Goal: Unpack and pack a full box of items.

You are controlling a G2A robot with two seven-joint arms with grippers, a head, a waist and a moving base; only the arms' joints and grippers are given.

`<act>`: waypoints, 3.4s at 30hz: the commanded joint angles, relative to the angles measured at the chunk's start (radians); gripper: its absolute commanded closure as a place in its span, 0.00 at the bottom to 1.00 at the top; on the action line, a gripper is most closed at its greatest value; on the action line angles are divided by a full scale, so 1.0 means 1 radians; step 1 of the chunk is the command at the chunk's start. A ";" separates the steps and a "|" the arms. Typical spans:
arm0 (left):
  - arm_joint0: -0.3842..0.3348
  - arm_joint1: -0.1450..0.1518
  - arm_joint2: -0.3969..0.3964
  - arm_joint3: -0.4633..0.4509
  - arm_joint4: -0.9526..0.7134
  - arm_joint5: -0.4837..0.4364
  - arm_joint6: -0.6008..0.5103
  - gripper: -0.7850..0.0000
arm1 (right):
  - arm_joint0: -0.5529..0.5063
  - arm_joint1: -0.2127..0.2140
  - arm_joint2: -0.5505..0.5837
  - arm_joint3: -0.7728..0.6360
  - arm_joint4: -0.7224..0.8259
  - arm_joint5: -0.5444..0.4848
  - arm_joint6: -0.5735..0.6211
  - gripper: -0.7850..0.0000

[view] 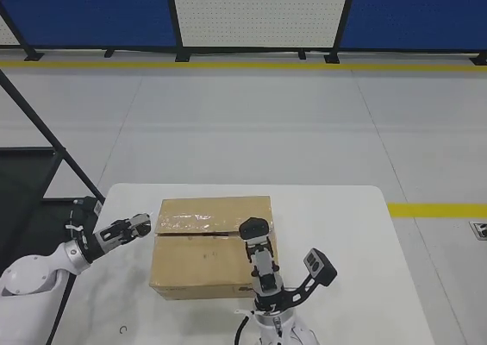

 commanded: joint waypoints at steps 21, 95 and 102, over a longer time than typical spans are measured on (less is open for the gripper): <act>0.063 0.025 -0.067 -0.141 -0.062 0.021 -0.038 1.00 | 0.095 -0.018 -0.090 0.145 0.163 0.159 0.182 0.00; 0.108 0.033 -0.075 -0.442 -0.325 0.201 -0.121 1.00 | 0.123 -0.060 -0.021 0.047 0.240 0.719 -0.051 0.00; 0.124 0.034 -0.088 -0.461 -0.359 0.207 -0.131 1.00 | 0.103 -0.062 -0.014 0.002 0.284 0.797 0.030 0.00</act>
